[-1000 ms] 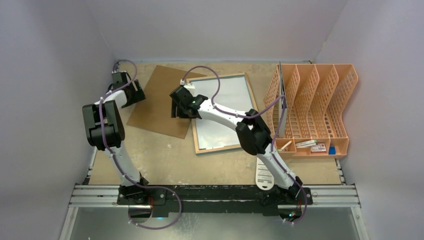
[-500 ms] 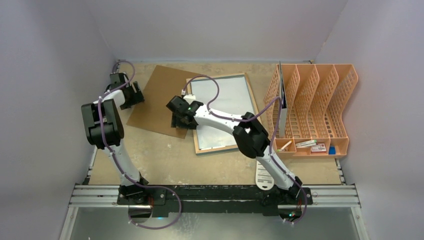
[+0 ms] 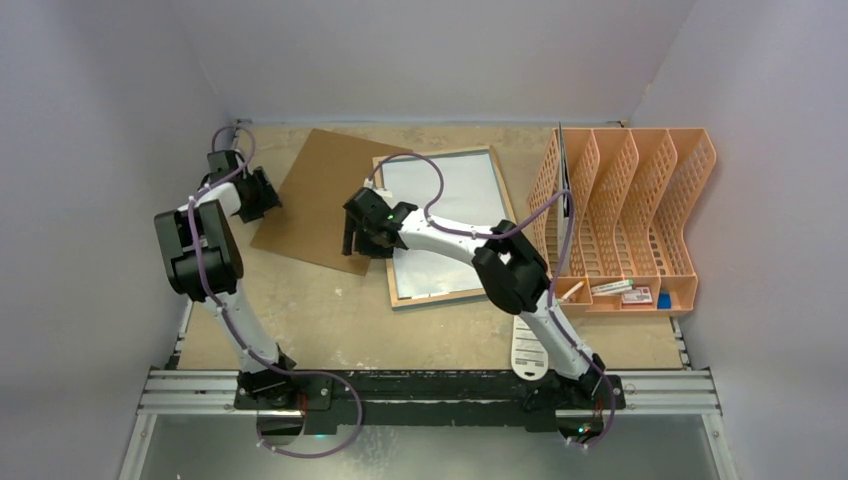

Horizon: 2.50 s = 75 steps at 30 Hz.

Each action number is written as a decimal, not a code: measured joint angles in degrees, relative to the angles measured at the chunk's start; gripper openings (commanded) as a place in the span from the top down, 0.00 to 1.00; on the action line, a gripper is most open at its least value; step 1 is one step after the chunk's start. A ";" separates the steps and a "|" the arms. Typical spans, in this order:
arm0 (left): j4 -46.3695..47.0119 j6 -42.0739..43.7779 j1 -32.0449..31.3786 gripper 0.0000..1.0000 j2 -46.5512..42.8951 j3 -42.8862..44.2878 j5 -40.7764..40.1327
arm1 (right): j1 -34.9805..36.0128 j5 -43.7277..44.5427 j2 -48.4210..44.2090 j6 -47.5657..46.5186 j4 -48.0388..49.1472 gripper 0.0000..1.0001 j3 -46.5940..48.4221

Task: Put the photo into the frame

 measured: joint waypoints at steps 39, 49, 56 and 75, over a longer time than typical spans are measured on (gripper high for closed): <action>-15.91 -12.33 1.68 0.18 -18.10 -10.91 -17.66 | -3.50 0.37 3.48 -24.81 17.11 0.23 1.03; -15.15 -11.65 2.86 0.19 -14.08 -7.58 -20.65 | -4.76 2.60 5.42 -32.15 21.49 0.25 7.54; -12.26 -10.47 4.81 0.22 -11.43 -7.52 -19.50 | -4.98 -0.28 11.37 -32.85 23.23 0.29 14.38; -6.40 -13.16 9.75 0.42 -7.37 -7.74 -4.85 | -7.28 -11.06 15.08 -24.94 22.27 0.38 16.31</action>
